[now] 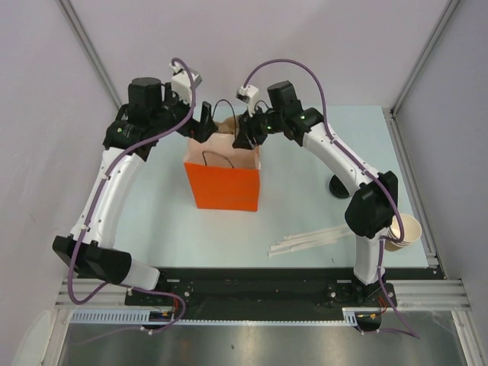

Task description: Pack the takeout coffee

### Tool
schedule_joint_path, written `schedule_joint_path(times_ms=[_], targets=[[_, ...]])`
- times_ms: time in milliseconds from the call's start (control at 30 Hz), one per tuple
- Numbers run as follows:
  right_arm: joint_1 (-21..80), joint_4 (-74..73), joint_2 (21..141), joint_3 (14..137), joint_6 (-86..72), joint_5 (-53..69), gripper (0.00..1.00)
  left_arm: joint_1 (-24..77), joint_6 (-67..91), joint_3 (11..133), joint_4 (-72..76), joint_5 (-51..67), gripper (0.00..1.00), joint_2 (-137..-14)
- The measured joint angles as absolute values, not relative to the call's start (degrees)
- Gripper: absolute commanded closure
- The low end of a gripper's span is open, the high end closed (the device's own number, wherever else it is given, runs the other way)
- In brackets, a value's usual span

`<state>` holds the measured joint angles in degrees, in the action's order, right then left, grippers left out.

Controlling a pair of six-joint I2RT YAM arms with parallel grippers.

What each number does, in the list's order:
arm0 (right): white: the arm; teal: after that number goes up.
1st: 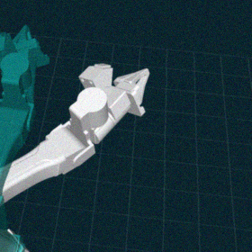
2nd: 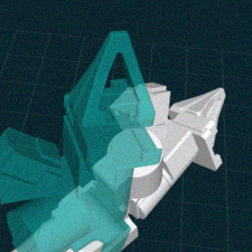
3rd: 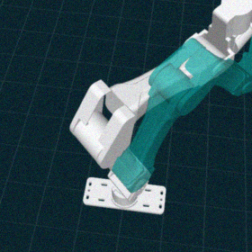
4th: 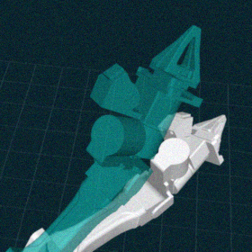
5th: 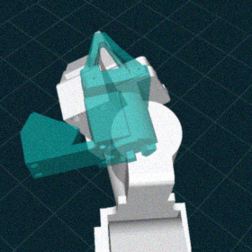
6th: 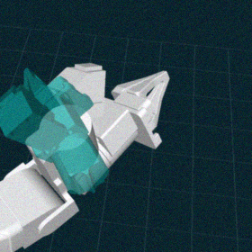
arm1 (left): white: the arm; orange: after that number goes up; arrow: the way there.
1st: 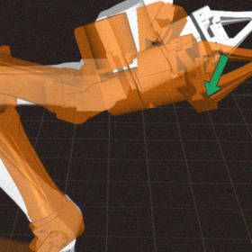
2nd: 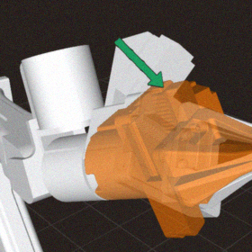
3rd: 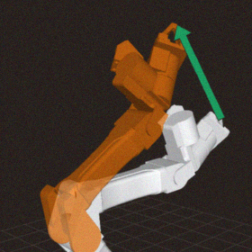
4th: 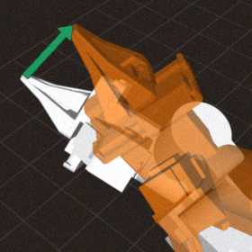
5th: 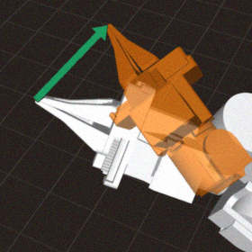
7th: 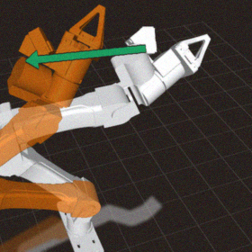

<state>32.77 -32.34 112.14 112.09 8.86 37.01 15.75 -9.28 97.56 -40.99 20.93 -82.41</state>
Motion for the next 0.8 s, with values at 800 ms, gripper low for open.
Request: schedule_joint_path(times_ms=[800], targets=[[19.6,-50.0,89.4,108.2,24.4,39.5,0.31,-0.5,1.8,96.9,-36.0,25.9,0.01,-81.5]])
